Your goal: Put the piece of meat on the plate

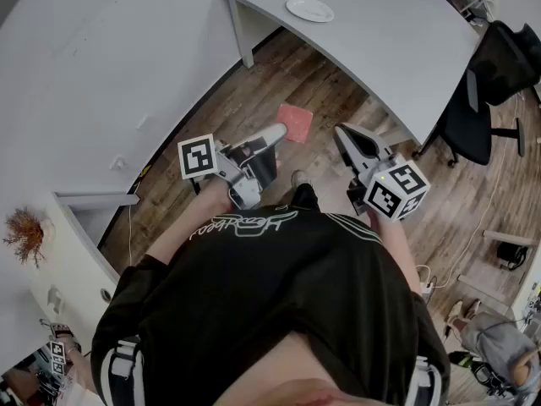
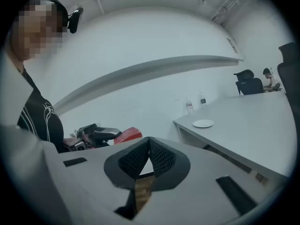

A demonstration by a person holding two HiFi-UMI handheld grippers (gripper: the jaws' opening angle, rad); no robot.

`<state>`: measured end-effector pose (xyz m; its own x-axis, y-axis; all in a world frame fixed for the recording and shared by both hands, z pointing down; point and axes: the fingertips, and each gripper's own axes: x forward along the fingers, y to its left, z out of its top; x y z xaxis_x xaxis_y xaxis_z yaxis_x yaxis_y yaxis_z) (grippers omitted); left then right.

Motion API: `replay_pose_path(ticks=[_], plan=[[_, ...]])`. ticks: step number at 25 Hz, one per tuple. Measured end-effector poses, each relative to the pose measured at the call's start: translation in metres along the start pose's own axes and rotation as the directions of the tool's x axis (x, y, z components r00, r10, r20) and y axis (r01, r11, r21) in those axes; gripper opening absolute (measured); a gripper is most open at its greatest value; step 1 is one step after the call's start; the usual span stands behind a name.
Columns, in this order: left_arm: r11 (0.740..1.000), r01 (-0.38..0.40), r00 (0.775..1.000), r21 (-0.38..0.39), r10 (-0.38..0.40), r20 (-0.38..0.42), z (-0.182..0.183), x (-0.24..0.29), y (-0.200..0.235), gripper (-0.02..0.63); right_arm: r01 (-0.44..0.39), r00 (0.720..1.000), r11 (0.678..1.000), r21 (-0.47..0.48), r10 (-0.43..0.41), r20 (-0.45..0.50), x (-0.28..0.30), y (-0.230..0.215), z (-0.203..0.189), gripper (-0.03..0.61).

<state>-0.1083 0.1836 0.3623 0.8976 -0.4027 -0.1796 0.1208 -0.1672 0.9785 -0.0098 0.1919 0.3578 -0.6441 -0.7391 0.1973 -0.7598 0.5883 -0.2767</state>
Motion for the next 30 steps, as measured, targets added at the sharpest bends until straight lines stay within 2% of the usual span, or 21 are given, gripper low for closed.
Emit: replay_pose_path(ticks=[11, 18, 30], plan=[[1.000, -0.008, 1.000, -0.014, 0.008, 0.002, 0.001, 0.005, 0.006, 0.078, 0.005, 1.000, 1.000, 0.009, -0.004, -0.021, 0.003, -0.007, -0.005, 0.009], [1.000, -0.016, 1.000, -0.027, 0.016, 0.004, 0.000, 0.019, 0.014, 0.079, 0.026, 1.000, 0.999, 0.048, -0.025, -0.011, -0.001, -0.026, -0.006, 0.009], [0.998, -0.037, 0.998, -0.051, 0.039, 0.042, 0.018, 0.046, 0.029, 0.078, -0.011, 0.999, 0.998, 0.063, 0.014, -0.039, 0.016, -0.060, -0.003, 0.009]])
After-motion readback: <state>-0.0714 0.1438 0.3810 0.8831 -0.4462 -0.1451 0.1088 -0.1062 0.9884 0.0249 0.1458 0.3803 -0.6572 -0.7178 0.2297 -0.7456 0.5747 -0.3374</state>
